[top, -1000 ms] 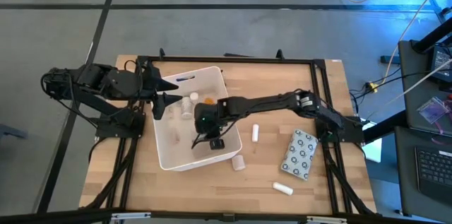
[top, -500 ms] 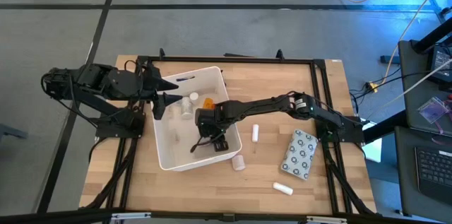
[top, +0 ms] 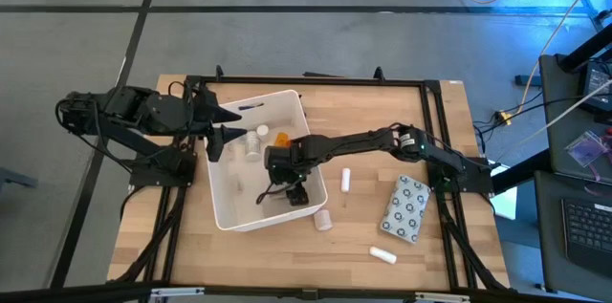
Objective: Pick & place medical supplies in basket/bin
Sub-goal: Put the top light brown bandage into the white bin, then put the light brown bandage into the white bin
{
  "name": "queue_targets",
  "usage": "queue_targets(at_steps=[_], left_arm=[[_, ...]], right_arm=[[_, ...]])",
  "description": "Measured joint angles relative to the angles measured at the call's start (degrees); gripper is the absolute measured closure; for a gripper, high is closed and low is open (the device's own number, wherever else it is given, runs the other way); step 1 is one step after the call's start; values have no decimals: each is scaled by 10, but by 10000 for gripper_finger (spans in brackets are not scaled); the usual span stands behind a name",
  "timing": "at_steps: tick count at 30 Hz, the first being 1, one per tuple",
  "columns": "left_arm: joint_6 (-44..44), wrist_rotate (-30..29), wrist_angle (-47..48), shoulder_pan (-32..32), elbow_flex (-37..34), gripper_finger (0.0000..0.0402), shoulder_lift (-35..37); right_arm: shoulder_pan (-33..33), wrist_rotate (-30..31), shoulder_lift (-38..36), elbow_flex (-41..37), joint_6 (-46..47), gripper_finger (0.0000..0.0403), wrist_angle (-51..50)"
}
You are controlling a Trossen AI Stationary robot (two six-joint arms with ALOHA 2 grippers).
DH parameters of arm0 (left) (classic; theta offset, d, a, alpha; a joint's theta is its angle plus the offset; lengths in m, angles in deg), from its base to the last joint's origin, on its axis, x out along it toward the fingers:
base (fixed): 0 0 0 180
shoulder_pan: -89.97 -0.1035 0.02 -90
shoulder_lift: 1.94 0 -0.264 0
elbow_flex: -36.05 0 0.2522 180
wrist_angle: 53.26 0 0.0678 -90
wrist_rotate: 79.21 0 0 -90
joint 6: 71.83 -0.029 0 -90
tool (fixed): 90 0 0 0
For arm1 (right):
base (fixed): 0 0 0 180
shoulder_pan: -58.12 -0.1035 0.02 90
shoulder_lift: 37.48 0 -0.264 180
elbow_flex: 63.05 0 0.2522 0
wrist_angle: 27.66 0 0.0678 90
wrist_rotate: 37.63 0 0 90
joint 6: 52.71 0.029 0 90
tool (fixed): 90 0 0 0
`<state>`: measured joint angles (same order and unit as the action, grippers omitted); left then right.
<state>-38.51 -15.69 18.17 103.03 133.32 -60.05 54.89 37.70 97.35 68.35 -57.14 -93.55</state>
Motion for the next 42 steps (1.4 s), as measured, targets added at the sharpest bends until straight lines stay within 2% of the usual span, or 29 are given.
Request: queue_targets(at_steps=[6, 10, 12, 16, 22, 28, 34, 42], left_arm=[[0, 0, 0, 0, 0, 187, 0], [-7, 1, 0, 0, 0, 187, 0], [-10, 1, 0, 0, 0, 187, 0], [-11, 5, 0, 0, 0, 187, 0], [-11, 6, 0, 0, 0, 187, 0], [-11, 0, 0, 0, 0, 187, 0], [-7, -13, 0, 0, 0, 187, -1], [29, -24, 0, 0, 0, 187, -1]], right_arm=[[10, 3, -5, 103, 81, 100, -44], [11, 5, -5, 175, 82, 99, -55], [8, 5, -23, 167, 95, 99, -35], [3, 30, -47, 171, 154, 99, -76], [-22, 109, -107, 169, 190, 99, -123], [-85, 190, -148, 169, 243, 99, -138], [-172, 322, -158, 169, 374, 99, -222], [-293, 415, -164, 167, 587, 99, -298]])
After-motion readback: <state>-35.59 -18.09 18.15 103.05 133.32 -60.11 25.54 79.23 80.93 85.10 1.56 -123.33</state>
